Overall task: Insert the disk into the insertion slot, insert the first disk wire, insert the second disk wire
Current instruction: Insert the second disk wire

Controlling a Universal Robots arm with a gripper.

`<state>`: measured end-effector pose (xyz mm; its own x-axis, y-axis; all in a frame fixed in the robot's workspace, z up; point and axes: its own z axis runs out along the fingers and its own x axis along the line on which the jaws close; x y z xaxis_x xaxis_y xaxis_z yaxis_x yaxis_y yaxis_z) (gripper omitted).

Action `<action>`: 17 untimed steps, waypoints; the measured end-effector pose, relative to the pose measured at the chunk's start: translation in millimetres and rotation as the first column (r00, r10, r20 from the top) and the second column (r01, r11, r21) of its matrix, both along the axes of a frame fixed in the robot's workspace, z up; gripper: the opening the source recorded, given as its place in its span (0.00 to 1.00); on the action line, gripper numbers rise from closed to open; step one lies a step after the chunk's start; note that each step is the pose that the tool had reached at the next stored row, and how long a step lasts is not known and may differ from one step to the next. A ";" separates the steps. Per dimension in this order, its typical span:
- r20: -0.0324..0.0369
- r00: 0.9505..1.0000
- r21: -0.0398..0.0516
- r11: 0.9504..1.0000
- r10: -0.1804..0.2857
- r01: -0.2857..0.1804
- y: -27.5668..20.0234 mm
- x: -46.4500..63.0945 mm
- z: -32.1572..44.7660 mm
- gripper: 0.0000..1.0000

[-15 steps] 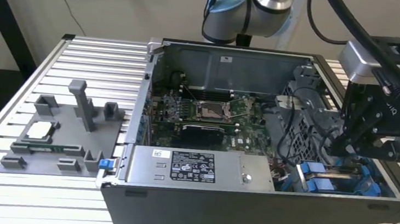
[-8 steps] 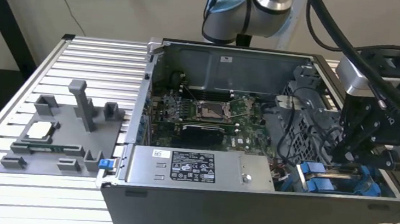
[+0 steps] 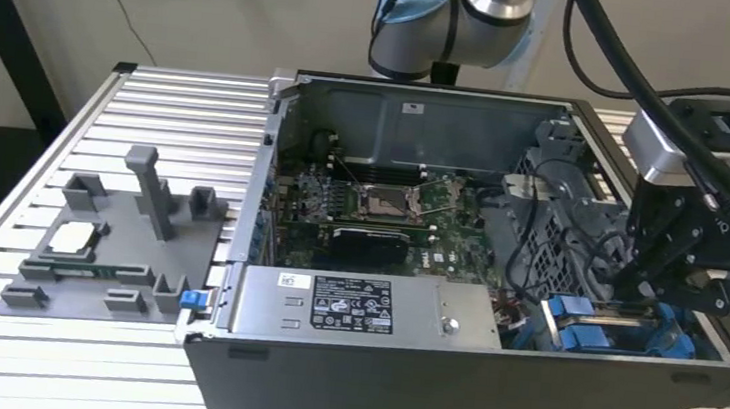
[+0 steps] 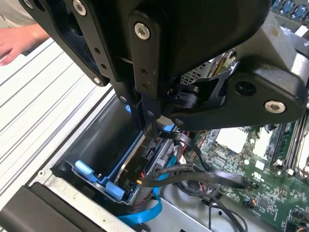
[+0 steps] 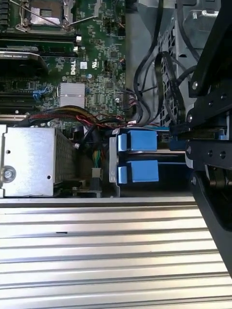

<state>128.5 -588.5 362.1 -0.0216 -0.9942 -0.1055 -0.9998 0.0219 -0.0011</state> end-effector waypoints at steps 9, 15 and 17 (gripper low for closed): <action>0.003 1.000 0.000 1.000 0.007 -0.007 0.3 2.8 -2.0 0.00; 0.003 1.000 0.000 1.000 0.009 -0.009 2.2 4.8 -5.4 0.00; 0.003 1.000 0.000 1.000 0.009 -0.009 2.8 5.5 -8.0 0.00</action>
<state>133.9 -585.7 354.1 -0.0123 -0.9944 -0.1053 -0.9999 0.0128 -0.0041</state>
